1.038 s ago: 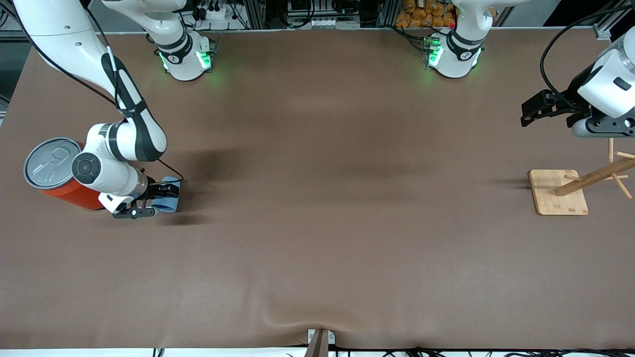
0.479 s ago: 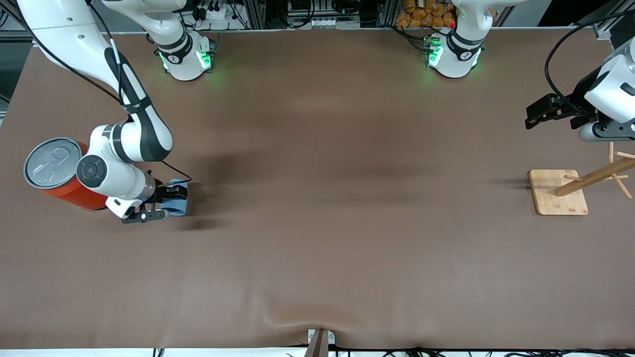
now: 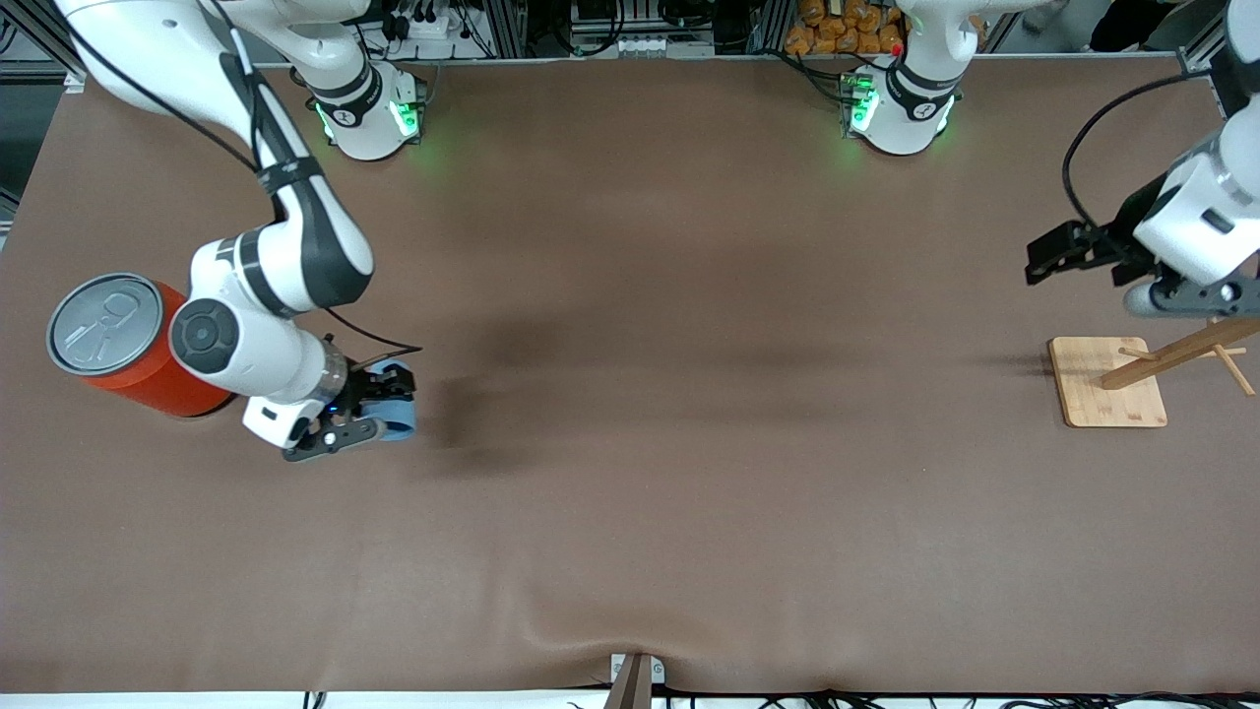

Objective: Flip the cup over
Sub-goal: 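Lift the blue cup with the right gripper while the left gripper approaches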

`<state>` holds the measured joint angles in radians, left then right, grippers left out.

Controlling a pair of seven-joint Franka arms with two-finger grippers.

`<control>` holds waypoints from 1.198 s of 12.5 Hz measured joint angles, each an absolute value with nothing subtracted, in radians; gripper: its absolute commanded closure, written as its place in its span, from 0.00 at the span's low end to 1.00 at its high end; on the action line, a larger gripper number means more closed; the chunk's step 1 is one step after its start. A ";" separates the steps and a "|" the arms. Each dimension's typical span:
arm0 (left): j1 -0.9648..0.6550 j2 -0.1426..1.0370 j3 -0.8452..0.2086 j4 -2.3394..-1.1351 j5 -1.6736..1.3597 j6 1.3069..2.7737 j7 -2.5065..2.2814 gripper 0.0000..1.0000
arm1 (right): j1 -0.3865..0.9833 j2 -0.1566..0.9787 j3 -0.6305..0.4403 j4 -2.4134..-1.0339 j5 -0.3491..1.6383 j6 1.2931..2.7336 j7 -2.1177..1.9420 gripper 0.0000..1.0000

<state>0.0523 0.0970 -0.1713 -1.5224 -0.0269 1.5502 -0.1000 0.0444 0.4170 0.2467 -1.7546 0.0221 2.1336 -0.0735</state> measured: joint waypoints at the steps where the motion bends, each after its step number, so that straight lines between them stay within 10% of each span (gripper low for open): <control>1: 0.052 0.115 -0.173 -1.523 -0.043 1.556 -0.100 0.00 | 0.061 0.419 0.271 -1.733 0.020 2.125 -0.075 0.83; 15: 0.126 0.470 -0.170 -1.523 -0.633 1.617 0.087 0.00 | 0.553 0.638 0.294 -1.507 -0.412 2.107 -0.485 0.84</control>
